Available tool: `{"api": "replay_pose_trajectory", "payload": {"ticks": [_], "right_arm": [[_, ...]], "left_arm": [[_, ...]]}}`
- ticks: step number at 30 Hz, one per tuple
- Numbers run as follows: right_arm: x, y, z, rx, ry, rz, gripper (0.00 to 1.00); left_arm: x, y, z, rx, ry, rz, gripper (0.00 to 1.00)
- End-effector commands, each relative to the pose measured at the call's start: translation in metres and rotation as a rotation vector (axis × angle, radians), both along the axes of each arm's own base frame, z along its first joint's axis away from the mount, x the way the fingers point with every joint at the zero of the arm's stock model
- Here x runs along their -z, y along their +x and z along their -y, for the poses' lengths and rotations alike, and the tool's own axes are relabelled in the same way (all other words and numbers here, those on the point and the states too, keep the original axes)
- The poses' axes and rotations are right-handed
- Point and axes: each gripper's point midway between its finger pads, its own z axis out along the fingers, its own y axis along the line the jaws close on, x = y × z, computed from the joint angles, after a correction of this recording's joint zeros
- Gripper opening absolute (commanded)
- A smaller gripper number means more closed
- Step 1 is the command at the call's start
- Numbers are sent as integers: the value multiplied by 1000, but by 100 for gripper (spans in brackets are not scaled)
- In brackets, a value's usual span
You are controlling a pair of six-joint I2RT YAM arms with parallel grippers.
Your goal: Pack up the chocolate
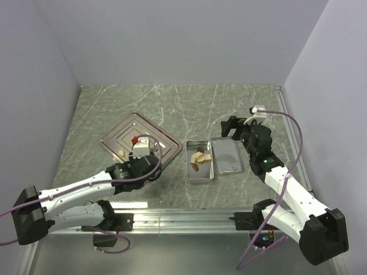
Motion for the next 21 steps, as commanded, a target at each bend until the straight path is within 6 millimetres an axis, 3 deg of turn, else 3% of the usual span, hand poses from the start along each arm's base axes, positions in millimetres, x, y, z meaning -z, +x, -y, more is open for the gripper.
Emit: {"api": "replay_pose_trajectory", "payload": {"ticks": [1,12,21], "right_arm": [[-26,6,0,1,7,61,98],[-26,7,0,3,6,57,98],[-25,7,0,2,7,55,98]], "left_arm": [[-5,2,7,2,-15,4,48],[4,-7,14,33,5,-35,38],[-10,-6,15,34,-6,5,33]]}}
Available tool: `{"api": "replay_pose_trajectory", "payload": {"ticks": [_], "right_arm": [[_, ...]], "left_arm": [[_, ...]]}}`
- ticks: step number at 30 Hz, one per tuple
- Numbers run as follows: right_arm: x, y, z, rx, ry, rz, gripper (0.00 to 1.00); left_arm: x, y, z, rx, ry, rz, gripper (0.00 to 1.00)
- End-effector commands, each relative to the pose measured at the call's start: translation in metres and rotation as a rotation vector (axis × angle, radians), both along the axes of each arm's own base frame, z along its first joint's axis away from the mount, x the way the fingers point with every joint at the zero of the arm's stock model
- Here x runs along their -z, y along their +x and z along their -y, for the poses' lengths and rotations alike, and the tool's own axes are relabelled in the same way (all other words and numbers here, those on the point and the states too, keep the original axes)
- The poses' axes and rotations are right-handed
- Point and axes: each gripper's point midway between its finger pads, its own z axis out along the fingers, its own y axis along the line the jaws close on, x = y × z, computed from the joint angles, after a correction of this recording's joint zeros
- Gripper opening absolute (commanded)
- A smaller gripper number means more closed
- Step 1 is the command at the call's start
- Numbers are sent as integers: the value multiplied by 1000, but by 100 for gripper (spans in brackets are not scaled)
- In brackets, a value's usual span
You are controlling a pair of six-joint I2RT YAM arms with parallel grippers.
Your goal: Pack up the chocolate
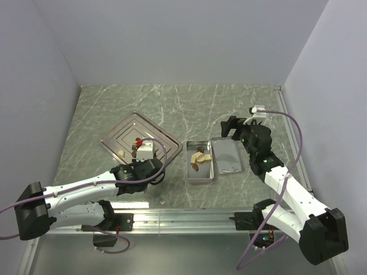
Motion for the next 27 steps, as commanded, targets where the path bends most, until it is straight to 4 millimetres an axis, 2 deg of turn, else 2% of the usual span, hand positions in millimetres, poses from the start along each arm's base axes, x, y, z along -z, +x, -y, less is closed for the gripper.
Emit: {"api": "replay_pose_trajectory", "payload": {"ticks": [1,10,17,19,27], "right_arm": [[-26,7,-1,2,10,58,98],[-27,7,-1,0,11,59,98],[-27,7,-1,0,10,61,98],[-26,7,-1,-1,9,57,98],[-27,7,-2,-3,10,60,98]], "left_arm": [[-25,7,10,-4,-63,54,33],[-48,14,13,5,-76,108,32],[-48,12,14,18,-82,110,34],[-47,9,15,26,-89,110,38],[-45,1,14,0,-90,100,43]]}}
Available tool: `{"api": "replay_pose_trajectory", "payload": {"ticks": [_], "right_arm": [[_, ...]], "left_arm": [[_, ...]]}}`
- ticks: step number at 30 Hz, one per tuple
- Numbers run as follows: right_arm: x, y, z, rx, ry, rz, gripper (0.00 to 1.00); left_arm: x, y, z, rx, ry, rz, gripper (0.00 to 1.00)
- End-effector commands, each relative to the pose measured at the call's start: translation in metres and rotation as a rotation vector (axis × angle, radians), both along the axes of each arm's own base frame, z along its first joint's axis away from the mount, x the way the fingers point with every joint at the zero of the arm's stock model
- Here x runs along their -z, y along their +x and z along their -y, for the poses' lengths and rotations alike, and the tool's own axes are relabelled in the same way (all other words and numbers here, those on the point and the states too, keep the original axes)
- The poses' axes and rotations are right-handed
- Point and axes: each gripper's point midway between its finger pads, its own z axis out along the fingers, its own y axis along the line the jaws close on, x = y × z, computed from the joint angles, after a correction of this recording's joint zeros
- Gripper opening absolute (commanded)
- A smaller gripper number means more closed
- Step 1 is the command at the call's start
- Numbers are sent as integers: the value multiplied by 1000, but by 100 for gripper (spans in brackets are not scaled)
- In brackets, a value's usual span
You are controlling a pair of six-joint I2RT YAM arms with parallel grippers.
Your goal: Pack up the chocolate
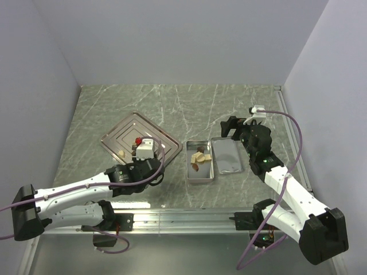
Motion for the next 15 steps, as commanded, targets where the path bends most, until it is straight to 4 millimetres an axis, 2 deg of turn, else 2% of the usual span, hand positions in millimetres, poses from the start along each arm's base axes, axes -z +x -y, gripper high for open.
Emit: {"api": "replay_pose_trajectory", "payload": {"ticks": [1,8,15], "right_arm": [[-28,7,-1,1,11,62,98],[-28,7,-1,2,11,62,98],[-28,7,0,5,10,62,98]], "left_arm": [[-9,0,-4,-51,-13,20,43],[-9,-6,-6,-89,13,35,44],[3,-12,-2,-62,46,-10,43]]}}
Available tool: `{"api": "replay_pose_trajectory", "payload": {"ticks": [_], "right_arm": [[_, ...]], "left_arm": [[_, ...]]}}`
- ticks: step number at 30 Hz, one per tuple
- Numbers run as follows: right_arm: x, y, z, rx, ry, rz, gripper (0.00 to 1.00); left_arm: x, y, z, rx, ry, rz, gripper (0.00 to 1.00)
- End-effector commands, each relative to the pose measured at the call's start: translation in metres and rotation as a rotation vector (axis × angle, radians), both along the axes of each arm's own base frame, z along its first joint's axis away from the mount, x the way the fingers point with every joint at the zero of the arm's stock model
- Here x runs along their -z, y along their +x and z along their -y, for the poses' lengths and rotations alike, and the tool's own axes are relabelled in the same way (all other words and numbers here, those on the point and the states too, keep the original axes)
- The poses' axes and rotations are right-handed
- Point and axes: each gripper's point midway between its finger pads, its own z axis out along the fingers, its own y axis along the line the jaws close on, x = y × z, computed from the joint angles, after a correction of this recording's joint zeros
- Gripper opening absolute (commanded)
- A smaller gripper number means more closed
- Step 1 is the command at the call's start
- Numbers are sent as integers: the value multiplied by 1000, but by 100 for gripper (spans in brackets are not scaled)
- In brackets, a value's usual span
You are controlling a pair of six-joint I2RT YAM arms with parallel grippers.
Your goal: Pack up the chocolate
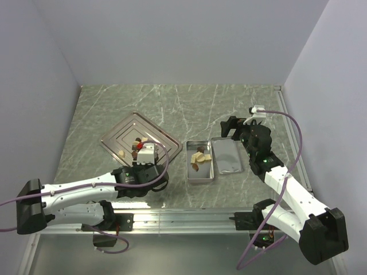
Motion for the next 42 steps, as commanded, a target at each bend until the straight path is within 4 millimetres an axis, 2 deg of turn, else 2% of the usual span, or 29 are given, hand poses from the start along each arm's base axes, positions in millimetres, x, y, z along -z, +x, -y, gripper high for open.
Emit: {"api": "replay_pose_trajectory", "payload": {"ticks": [1,5,14,22,26,42], "right_arm": [[-27,7,0,4,8,60,98],[-27,7,0,4,8,60,98],[-27,8,-1,2,8,60,98],[-27,9,-2,-1,5,54,98],[-26,8,-2,-3,5,53,98],[-25,8,-2,-4,6,52,98]], "left_arm": [[-10,2,8,-8,-22,16,43],[-5,-2,8,-7,-6,1,43],[-9,-9,9,2,-9,14,43],[-15,-10,21,57,-52,31,44],[-12,-12,16,45,-38,23,43],[-10,-9,21,71,-47,39,45]]}}
